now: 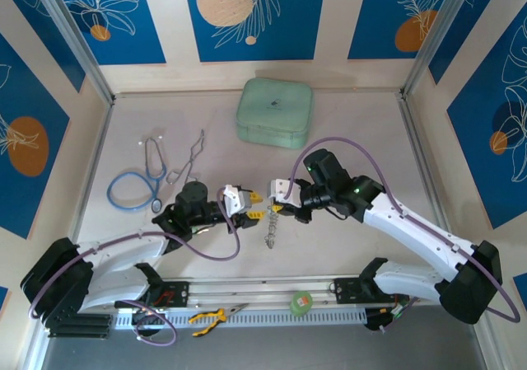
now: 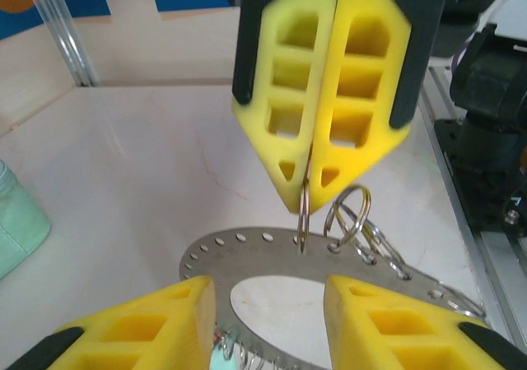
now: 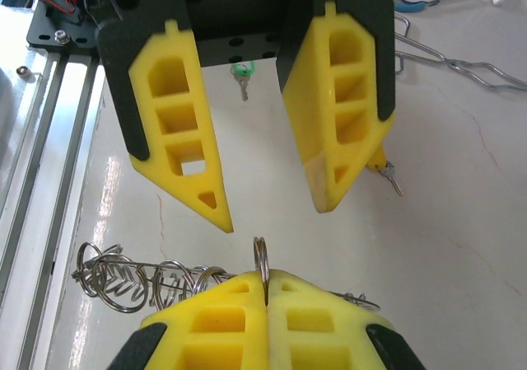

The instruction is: Put the keys on the keyring

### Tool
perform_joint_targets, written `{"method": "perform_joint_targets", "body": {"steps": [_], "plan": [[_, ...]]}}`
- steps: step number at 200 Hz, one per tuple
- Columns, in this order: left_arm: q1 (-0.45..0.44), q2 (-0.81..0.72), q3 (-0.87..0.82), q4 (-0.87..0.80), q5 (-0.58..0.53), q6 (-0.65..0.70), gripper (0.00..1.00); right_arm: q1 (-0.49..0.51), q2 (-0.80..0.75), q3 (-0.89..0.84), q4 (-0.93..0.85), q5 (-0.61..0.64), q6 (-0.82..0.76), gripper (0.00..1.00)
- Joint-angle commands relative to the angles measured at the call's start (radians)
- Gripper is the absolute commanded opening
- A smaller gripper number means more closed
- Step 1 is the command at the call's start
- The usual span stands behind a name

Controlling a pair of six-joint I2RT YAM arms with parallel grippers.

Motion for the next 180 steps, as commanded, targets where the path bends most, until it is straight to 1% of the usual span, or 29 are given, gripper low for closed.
{"method": "perform_joint_targets", "body": {"steps": [1, 53, 81, 107, 120, 144, 158, 166, 173, 180], "plan": [[-0.004, -0.021, 0.036, -0.046, 0.012, 0.037, 0.37, 0.019, 0.006, 0.057, -0.062, 0.031, -0.034, 0.0], [-0.003, -0.02, 0.036, -0.02, 0.016, 0.03, 0.35, 0.073, 0.061, 0.124, -0.113, 0.092, -0.051, 0.0], [-0.003, -0.015, 0.035, -0.006, 0.025, 0.023, 0.28, 0.1, 0.097, 0.16, -0.139, 0.128, -0.054, 0.0], [-0.004, 0.003, 0.037, 0.016, 0.042, 0.013, 0.24, 0.126, 0.14, 0.203, -0.127, 0.149, -0.045, 0.0], [-0.003, 0.006, 0.04, 0.019, 0.046, 0.009, 0.19, 0.146, 0.165, 0.224, -0.142, 0.168, -0.051, 0.0], [-0.004, -0.007, 0.038, 0.001, 0.045, 0.025, 0.0, 0.151, 0.168, 0.233, -0.146, 0.151, -0.035, 0.0], [-0.003, -0.017, 0.031, -0.005, 0.041, 0.034, 0.0, 0.121, 0.127, 0.203, -0.091, 0.109, 0.007, 0.0], [-0.004, -0.022, 0.025, -0.005, 0.042, 0.034, 0.0, 0.092, 0.093, 0.174, -0.046, 0.056, 0.032, 0.1], [-0.005, -0.026, 0.021, 0.003, 0.046, 0.034, 0.0, 0.059, 0.06, 0.139, -0.001, 0.005, 0.064, 0.23], [-0.004, -0.028, 0.014, 0.02, 0.046, 0.03, 0.0, 0.022, 0.022, 0.101, 0.05, -0.065, 0.09, 0.32]]}}
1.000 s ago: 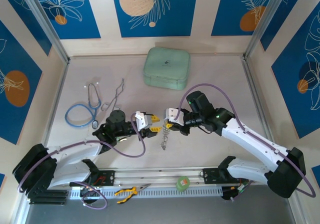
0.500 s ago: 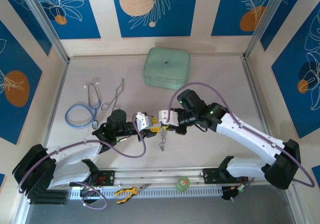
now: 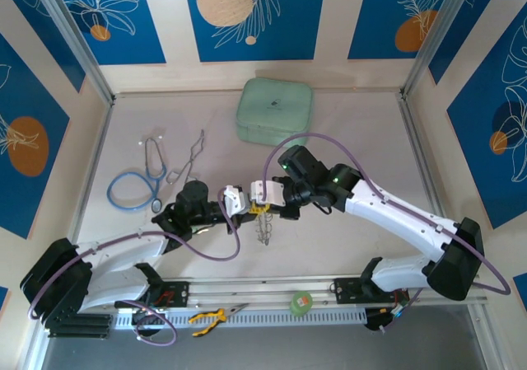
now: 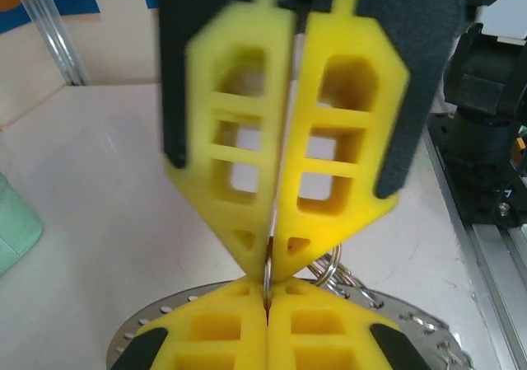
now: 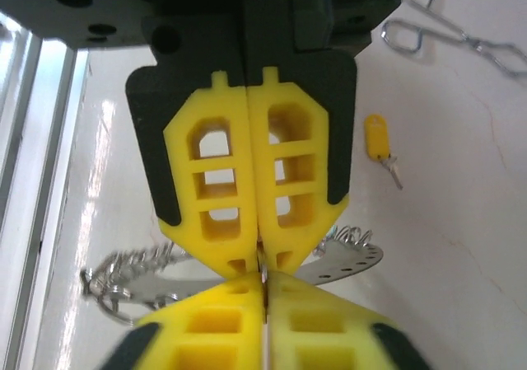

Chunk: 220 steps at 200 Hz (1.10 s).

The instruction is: Put the keys on the keyring

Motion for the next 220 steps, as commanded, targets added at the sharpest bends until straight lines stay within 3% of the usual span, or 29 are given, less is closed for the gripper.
{"method": "perform_joint_targets", "body": {"steps": [1, 32, 57, 81, 132, 186, 220], "plan": [[-0.005, -0.023, 0.003, 0.041, 0.026, 0.015, 0.0, -0.081, -0.126, -0.077, 0.169, -0.212, 0.094, 0.32], [-0.005, -0.03, -0.029, 0.145, 0.038, -0.029, 0.0, -0.243, -0.25, -0.263, 0.412, -0.471, 0.226, 0.37], [-0.004, -0.028, -0.054, 0.235, 0.062, -0.061, 0.0, -0.31, -0.313, -0.397, 0.608, -0.501, 0.294, 0.34], [-0.004, -0.028, -0.07, 0.296, 0.091, -0.066, 0.0, -0.332, -0.333, -0.456, 0.677, -0.49, 0.29, 0.3], [-0.004, -0.019, -0.074, 0.342, 0.147, -0.07, 0.0, -0.286, -0.295, -0.445, 0.611, -0.478, 0.209, 0.26], [-0.004, -0.016, -0.07, 0.354, 0.155, -0.085, 0.0, -0.224, -0.278, -0.429, 0.553, -0.484, 0.151, 0.29], [-0.004, -0.014, -0.07, 0.353, 0.124, -0.081, 0.0, -0.196, -0.281, -0.41, 0.478, -0.498, 0.106, 0.25]]}}
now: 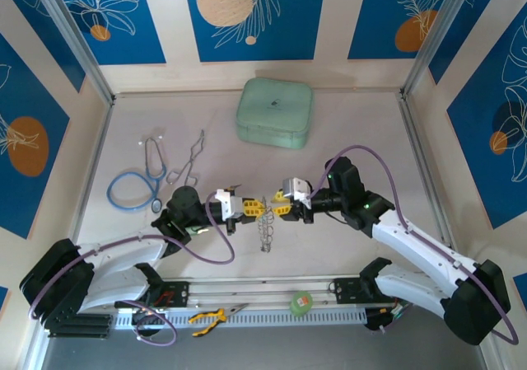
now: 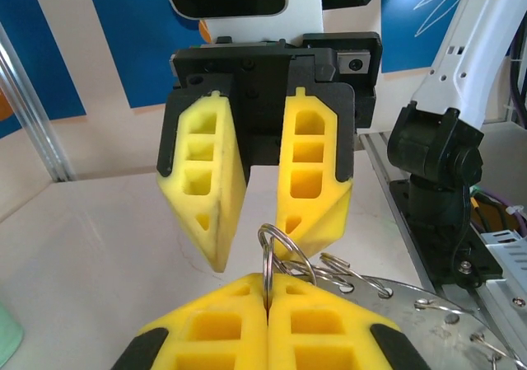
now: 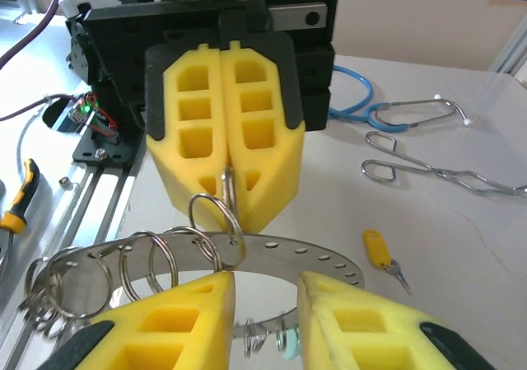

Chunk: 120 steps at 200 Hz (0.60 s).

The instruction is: Put the keys on the keyring

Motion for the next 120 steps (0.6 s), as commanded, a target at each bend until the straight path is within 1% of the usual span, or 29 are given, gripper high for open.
{"method": "perform_joint_targets", "body": {"steps": [1, 30, 54, 102, 120], "plan": [[-0.004, -0.011, -0.006, 0.058, -0.002, -0.012, 0.0, 0.021, -0.003, 0.033, -0.081, -0.037, -0.052, 0.24], [-0.005, -0.015, 0.007, -0.002, -0.054, 0.019, 0.0, 0.037, -0.026, 0.031, -0.128, -0.009, -0.077, 0.21], [-0.004, -0.021, 0.011, -0.02, -0.081, 0.036, 0.0, 0.059, -0.044, 0.035, -0.181, 0.001, -0.098, 0.2], [-0.004, -0.022, 0.012, -0.015, -0.072, 0.041, 0.0, 0.14, -0.026, 0.083, -0.276, -0.016, -0.114, 0.22], [-0.005, -0.024, 0.01, -0.015, -0.051, 0.045, 0.0, 0.119, -0.055, 0.067, -0.216, 0.012, -0.091, 0.22]]}}
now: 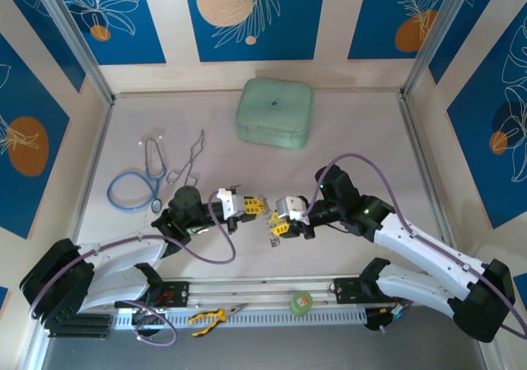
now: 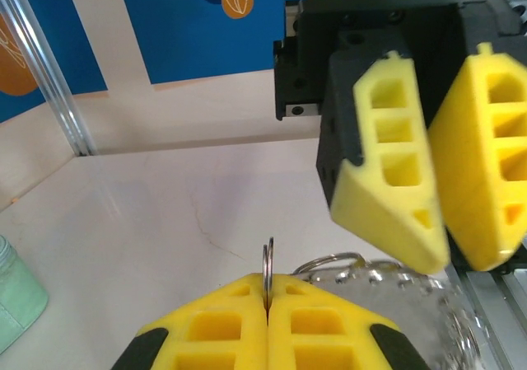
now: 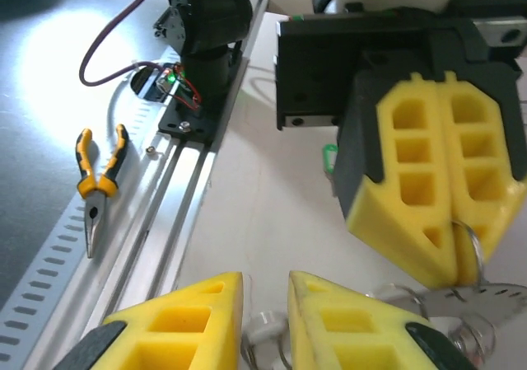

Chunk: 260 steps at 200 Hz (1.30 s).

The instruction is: Put the keys on the keyring

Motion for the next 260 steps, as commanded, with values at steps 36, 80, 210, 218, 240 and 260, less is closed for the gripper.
{"method": "perform_joint_targets", "body": {"steps": [36, 80, 210, 218, 240, 260], "plan": [[-0.003, -0.03, 0.011, 0.03, 0.061, 0.021, 0.0, -0.14, -0.114, -0.051, 0.222, -0.009, 0.119, 0.21], [-0.004, -0.017, 0.016, 0.047, 0.096, 0.002, 0.0, -0.117, -0.041, -0.042, 0.22, 0.075, 0.068, 0.24], [-0.003, 0.011, 0.023, 0.082, 0.122, -0.033, 0.0, -0.038, 0.069, -0.005, 0.226, 0.039, 0.014, 0.18], [-0.003, 0.012, 0.022, 0.082, 0.122, -0.031, 0.0, -0.036, 0.069, -0.004, 0.23, 0.038, 0.016, 0.16], [-0.003, 0.017, 0.022, 0.081, 0.121, -0.031, 0.0, -0.035, 0.069, 0.0, 0.229, 0.033, 0.015, 0.04], [-0.003, 0.022, 0.017, 0.078, 0.09, -0.034, 0.0, -0.036, 0.069, 0.006, 0.206, 0.05, 0.008, 0.0]]}}
